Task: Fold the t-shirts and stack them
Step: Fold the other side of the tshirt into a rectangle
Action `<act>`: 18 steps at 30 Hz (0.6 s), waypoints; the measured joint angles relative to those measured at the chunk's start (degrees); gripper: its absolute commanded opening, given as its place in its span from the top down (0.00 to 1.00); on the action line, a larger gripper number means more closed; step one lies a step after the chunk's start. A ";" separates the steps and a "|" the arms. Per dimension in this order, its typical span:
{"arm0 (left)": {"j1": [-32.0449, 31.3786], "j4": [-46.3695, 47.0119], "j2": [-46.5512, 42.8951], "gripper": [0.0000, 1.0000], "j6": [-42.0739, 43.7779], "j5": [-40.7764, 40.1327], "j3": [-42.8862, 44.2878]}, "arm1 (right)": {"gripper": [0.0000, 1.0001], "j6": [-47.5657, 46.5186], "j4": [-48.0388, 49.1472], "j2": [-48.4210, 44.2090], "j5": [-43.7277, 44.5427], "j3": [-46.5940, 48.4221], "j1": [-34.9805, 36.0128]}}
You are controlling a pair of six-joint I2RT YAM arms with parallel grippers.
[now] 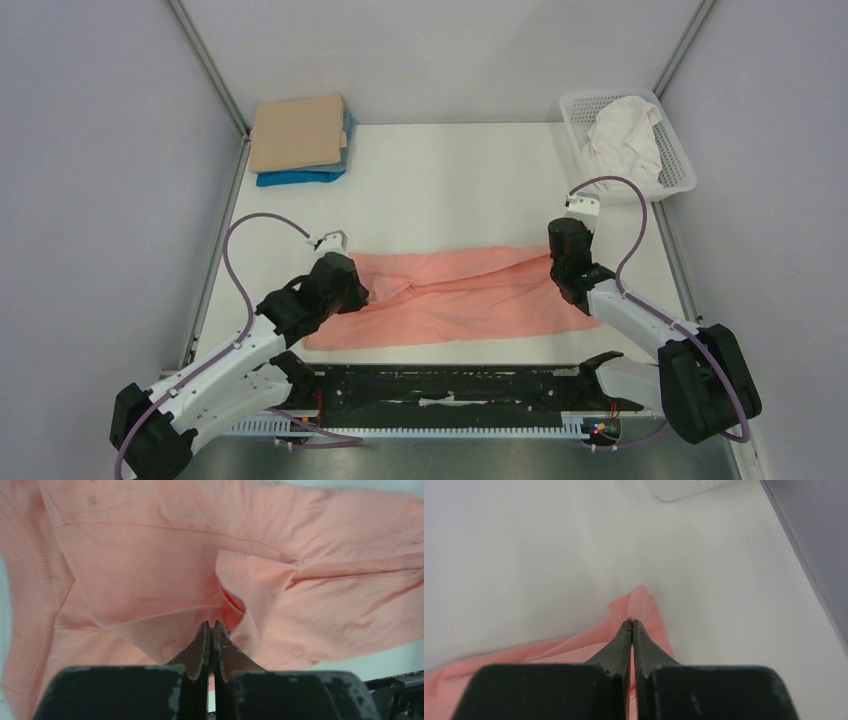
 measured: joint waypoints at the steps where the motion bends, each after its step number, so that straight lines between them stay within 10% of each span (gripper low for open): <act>1: -0.13 -0.02 -0.44 0.98 -0.35 0.37 -0.55 | 1.00 -0.13 0.00 0.00 -0.17 0.00 0.00; 8: -1.42 1.14 0.46 0.70 -2.36 6.88 -5.38 | 0.90 0.42 -0.63 0.00 -1.18 -0.70 0.00; 13: -4.22 -2.56 -0.35 0.23 -5.66 13.33 -7.72 | 0.15 7.45 -9.62 -1.22 3.41 -1.27 0.00; 18: -7.10 -8.24 -8.61 0.20 -6.49 17.79 -6.38 | 0.02 16.92 -22.29 -10.51 9.29 -5.01 -0.15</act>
